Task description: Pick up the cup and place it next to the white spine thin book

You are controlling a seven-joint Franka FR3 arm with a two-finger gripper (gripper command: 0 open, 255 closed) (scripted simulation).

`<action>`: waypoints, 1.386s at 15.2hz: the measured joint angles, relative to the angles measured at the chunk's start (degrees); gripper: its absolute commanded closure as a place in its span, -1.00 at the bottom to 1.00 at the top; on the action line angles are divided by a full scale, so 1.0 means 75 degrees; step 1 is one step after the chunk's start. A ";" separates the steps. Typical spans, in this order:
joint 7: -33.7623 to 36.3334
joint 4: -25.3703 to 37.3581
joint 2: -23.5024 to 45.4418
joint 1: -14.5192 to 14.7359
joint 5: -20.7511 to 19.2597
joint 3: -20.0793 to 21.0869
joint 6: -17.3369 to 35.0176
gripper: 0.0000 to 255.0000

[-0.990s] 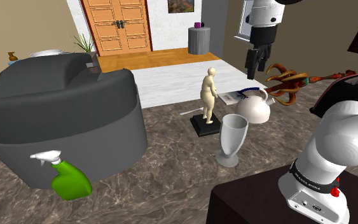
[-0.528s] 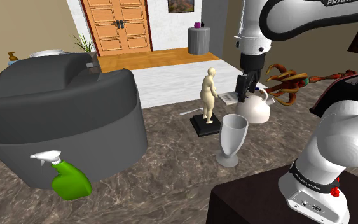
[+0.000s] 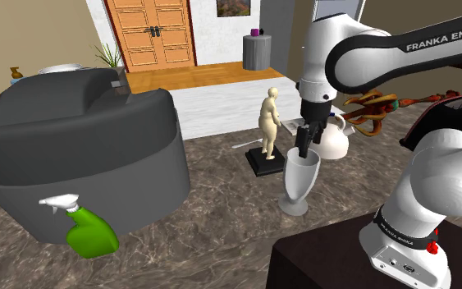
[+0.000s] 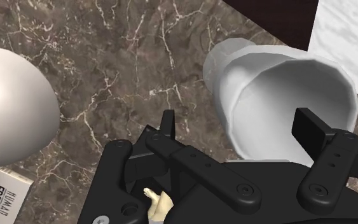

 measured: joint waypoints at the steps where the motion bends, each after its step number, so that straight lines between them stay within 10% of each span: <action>1: -0.0019 -0.0091 0.0033 -0.0008 -0.0004 -0.0006 0.0123 -1.00; 11: -0.0018 -0.0508 0.0132 0.0020 0.0049 0.0041 0.0644 -1.00; 12: -0.0018 -0.0508 0.0132 0.0020 0.0049 0.0041 0.0644 1.00; 21: -0.0018 -0.0505 0.0131 0.0020 0.0048 0.0041 0.0643 1.00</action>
